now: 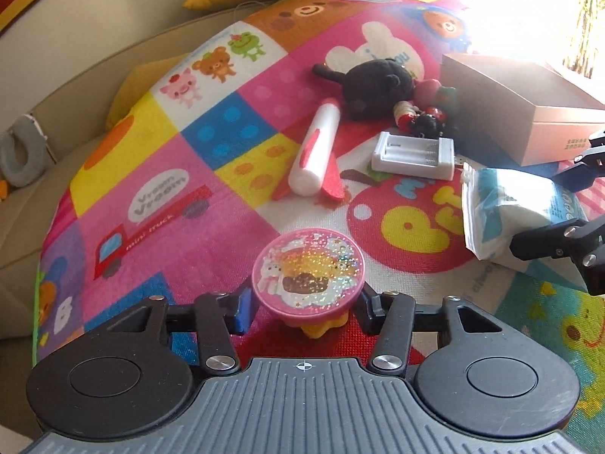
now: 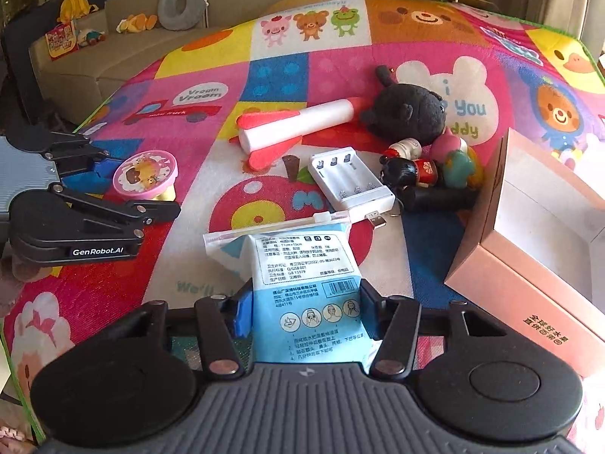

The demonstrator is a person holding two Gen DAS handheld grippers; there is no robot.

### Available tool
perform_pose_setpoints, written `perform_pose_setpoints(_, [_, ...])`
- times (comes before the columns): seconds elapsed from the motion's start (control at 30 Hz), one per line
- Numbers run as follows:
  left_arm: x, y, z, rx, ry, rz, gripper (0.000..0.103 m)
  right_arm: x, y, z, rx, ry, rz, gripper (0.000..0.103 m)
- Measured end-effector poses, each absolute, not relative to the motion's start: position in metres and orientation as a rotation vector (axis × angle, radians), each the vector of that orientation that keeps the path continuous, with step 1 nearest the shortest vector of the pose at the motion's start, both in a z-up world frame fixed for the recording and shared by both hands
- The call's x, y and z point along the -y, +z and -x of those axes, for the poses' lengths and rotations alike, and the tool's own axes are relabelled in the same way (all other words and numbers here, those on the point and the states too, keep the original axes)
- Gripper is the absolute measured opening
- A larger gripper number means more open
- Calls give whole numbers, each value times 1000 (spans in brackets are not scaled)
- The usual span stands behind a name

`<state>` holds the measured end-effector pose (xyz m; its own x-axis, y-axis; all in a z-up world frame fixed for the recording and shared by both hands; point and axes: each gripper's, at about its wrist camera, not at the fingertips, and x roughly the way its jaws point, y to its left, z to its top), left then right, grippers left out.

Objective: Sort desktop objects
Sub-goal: 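Move the right tool with the packet toward the box while the left holds the toy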

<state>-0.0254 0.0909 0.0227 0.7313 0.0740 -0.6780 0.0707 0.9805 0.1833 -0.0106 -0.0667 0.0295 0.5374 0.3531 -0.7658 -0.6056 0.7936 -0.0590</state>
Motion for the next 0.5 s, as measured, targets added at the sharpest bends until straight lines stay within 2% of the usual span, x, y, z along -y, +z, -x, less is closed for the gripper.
perform_pose_setpoints(0.5, [9,40,94,-679,-260,-337,56,145,48,88,-820,468,318,52])
